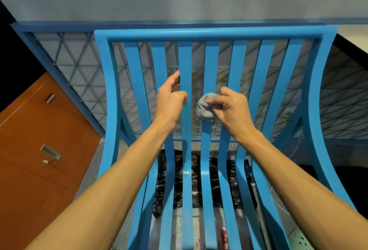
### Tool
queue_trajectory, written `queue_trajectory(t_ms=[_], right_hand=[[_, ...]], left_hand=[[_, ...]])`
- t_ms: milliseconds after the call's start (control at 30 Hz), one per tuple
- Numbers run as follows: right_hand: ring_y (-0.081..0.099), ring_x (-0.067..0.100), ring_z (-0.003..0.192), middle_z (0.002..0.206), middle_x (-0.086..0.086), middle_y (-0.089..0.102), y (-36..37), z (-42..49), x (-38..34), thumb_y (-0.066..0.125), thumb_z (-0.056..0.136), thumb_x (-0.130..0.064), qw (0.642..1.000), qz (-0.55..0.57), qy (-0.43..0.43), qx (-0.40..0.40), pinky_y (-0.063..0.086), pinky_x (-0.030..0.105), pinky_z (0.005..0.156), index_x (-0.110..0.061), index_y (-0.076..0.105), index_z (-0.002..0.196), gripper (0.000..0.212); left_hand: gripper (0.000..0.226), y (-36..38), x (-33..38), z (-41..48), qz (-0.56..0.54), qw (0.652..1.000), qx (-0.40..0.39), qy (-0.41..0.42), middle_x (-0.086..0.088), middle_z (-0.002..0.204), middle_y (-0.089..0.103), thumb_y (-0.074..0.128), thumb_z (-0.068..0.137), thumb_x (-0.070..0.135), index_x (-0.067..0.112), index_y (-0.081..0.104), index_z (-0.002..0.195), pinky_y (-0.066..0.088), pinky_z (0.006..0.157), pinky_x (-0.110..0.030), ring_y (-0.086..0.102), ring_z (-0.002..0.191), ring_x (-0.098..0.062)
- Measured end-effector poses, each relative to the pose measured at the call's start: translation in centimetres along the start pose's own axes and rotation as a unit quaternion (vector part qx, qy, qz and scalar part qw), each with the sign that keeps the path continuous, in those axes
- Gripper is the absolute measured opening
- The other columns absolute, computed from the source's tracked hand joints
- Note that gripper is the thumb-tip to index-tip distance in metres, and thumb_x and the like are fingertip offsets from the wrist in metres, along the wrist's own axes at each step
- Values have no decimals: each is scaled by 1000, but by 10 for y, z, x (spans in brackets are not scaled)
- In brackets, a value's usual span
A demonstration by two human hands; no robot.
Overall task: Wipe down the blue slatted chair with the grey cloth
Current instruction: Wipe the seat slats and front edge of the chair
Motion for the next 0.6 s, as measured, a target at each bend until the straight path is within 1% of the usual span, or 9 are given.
queue_trajectory(t_ms=[100, 233, 300, 367, 433, 500, 533, 600], right_hand=[[52, 25, 55, 65, 2, 44, 25, -38, 9, 82, 75, -10, 999, -8, 25, -48, 49, 39, 48, -15, 79, 83, 10], [58, 24, 53, 58, -3, 52, 53, -81, 17, 88, 66, -14, 991, -31, 76, -106, 49, 34, 42, -25, 79, 75, 17], [59, 22, 52, 57, -6, 54, 64, -92, 21, 88, 64, -14, 989, -42, 96, -107, 48, 31, 41, -28, 79, 75, 20], [60, 22, 54, 58, -6, 57, 72, -99, 21, 88, 67, -17, 986, -57, 108, -114, 49, 32, 43, -28, 80, 78, 18], [64, 23, 62, 63, -6, 63, 82, -114, 23, 85, 72, -22, 977, -90, 118, -151, 51, 32, 49, -31, 80, 84, 16], [69, 25, 80, 81, -6, 72, 95, -135, 24, 75, 82, -25, 953, -122, 157, -227, 54, 33, 63, -35, 78, 96, 16], [69, 25, 89, 91, -6, 75, 99, -145, 24, 71, 86, -25, 945, -117, 184, -245, 56, 35, 70, -36, 76, 100, 19], [68, 26, 98, 104, -2, 75, 109, -163, 24, 66, 89, -19, 935, -91, 232, -252, 57, 38, 79, -33, 75, 105, 23]], left_hand=[[80, 0, 1, 2, -13, 1000, 9, 5, 4, 122, 65, 46, 57, 4, 13, 54, 136, 48, 73, -23, 57, 112, -11], [80, 3, 2, 2, -27, 1000, 3, 10, 3, 115, 67, 43, 52, 4, 9, 57, 131, 50, 70, -22, 60, 102, -10], [80, 2, 1, 2, -30, 1000, 6, 5, 0, 120, 66, 44, 53, 4, 7, 56, 132, 50, 71, -21, 60, 106, -12], [82, 3, 0, 2, -32, 999, 9, 3, -3, 126, 64, 44, 53, 5, 7, 53, 134, 48, 72, -19, 58, 112, -16], [82, 3, -2, 2, -31, 999, 12, 2, -4, 127, 63, 44, 53, 5, 6, 53, 135, 47, 69, -16, 57, 112, -15], [81, 3, -2, 2, -36, 999, 13, 1, -5, 127, 63, 44, 53, 5, 5, 53, 133, 46, 66, -14, 58, 108, -13], [80, 3, -2, 2, -39, 999, 14, 1, -6, 126, 64, 44, 53, 5, 5, 54, 132, 46, 66, -14, 59, 106, -12], [77, 1, -1, 3, -40, 999, 8, 4, -6, 124, 65, 44, 53, 4, 4, 56, 129, 46, 67, -15, 59, 105, -12]])
Point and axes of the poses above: each hand's wrist, its own z-axis towards the middle knuckle, its own y-axis out of the palm, x = y × z, the point moved 2 cm from there along z, towards the middle knuckle
